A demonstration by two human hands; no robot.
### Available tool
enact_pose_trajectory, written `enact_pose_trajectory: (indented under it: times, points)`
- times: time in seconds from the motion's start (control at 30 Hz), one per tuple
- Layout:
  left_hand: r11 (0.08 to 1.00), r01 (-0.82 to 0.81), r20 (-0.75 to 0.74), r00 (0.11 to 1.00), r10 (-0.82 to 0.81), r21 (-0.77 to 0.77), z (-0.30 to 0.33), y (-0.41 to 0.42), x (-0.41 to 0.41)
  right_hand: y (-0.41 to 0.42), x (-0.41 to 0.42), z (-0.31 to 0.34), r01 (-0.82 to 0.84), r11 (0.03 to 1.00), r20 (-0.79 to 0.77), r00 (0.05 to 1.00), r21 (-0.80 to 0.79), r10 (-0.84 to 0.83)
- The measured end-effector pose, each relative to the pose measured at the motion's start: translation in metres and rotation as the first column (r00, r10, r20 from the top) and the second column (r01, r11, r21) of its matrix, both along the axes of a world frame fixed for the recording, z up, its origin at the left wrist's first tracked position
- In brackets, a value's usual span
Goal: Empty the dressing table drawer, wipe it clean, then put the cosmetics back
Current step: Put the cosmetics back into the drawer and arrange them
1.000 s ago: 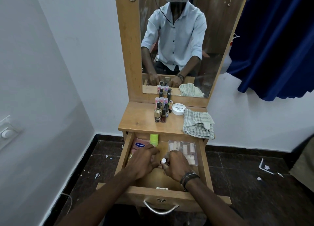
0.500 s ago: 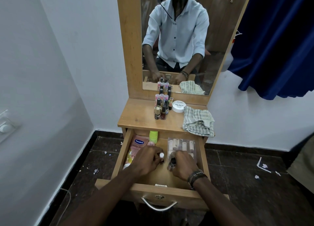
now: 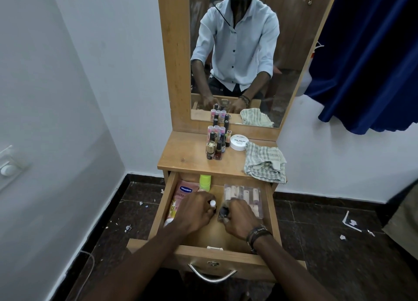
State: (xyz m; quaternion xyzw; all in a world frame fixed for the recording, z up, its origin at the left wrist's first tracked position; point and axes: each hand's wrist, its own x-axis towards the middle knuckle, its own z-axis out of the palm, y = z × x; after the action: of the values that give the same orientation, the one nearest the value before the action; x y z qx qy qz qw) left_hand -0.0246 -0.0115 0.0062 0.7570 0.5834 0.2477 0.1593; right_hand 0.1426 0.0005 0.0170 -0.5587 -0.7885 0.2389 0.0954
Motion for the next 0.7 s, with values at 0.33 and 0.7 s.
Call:
enact_pose_trajectory:
  times: [0.33, 0.7]
  points:
    - [0.987, -0.154, 0.014, 0.988, 0.154, 0.042, 0.007, 0.026, 0.019, 0.033, -0.024, 0.014, 0.198, 0.966, 0.035, 0.978, 0.166, -0.207]
    - [0.981, -0.192, 0.081, 0.978, 0.191, 0.012, -0.003, 0.044, 0.030, 0.048, -0.025, -0.003, 0.238, 0.954, 0.050, 0.967, 0.183, -0.251]
